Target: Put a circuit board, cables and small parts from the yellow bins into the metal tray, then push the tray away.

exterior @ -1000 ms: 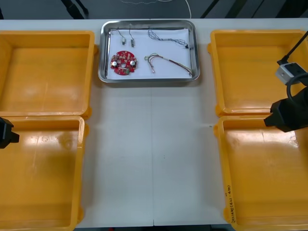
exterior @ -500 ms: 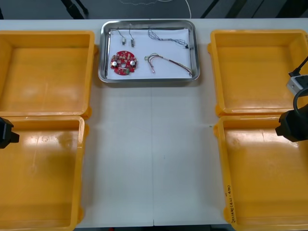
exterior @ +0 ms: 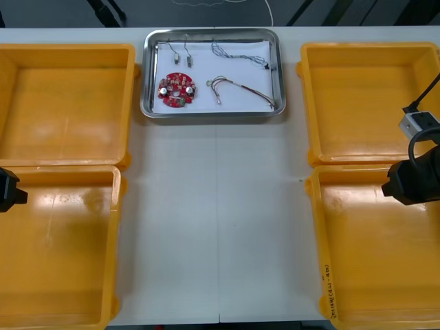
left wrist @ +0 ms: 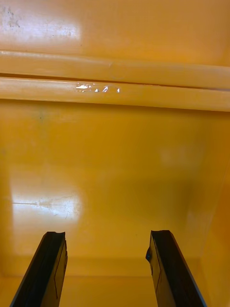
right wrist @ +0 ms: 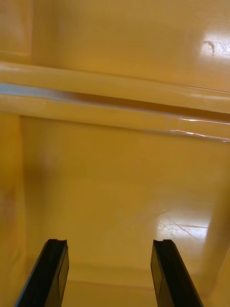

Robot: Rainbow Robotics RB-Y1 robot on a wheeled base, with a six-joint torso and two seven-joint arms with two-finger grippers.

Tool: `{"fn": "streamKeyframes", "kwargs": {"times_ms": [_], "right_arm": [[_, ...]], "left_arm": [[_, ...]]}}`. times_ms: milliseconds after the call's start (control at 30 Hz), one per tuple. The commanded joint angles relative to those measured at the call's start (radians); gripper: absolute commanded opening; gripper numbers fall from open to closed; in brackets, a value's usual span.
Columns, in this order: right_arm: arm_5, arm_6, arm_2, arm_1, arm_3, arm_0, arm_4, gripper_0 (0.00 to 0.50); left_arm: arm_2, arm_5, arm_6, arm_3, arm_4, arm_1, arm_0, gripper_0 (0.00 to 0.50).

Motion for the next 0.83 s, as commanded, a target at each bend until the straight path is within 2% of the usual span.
{"fn": "streamKeyframes", "kwargs": {"times_ms": [33,267,833], "right_arm": [[0.004,-0.059,-0.028,0.019,-0.027,0.011,0.012,0.500],[0.004,-0.049,-0.028,0.045,-0.027,0.017,0.039,0.500],[0.004,-0.038,-0.027,0.054,-0.027,0.029,0.049,0.500]], "left_arm": [[0.003,0.006,-0.086,-0.028,0.007,0.032,0.011,0.500],[0.003,0.006,-0.086,-0.028,0.007,0.032,0.011,0.500],[0.003,0.006,-0.086,-0.028,0.007,0.032,0.011,0.500]]}}
